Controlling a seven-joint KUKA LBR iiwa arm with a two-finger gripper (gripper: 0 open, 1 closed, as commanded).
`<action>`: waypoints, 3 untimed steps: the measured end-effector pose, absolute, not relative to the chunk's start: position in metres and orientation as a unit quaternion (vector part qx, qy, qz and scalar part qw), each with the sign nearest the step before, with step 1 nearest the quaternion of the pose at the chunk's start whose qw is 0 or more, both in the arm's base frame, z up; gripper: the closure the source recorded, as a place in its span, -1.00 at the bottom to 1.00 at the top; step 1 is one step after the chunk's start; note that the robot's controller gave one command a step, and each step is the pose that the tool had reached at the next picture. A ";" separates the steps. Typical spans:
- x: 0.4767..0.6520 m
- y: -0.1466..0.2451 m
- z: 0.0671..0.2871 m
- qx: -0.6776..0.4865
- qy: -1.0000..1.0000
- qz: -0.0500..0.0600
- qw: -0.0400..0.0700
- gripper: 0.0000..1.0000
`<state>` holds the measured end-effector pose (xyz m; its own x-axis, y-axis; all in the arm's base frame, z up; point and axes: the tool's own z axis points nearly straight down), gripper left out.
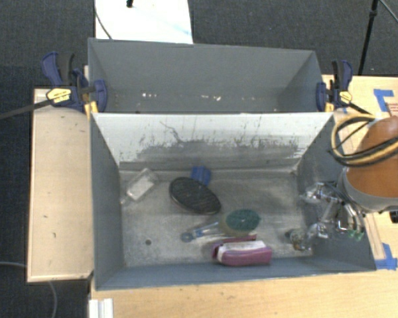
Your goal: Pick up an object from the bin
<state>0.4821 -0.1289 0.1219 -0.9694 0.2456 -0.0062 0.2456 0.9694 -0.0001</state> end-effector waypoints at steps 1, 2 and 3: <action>0.479 -0.124 0.071 0.073 0.997 0.000 0.004 -1.00; 0.479 -0.139 0.071 0.210 0.978 0.000 0.003 -1.00; 0.481 -0.140 0.073 0.208 0.978 0.000 0.006 1.00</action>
Offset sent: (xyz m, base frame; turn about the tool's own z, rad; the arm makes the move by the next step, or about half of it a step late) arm -0.0055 0.0050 -0.0519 -0.1028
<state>0.4812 -0.1403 0.0729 -0.9136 0.4064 -0.0123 0.4064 0.9137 0.0017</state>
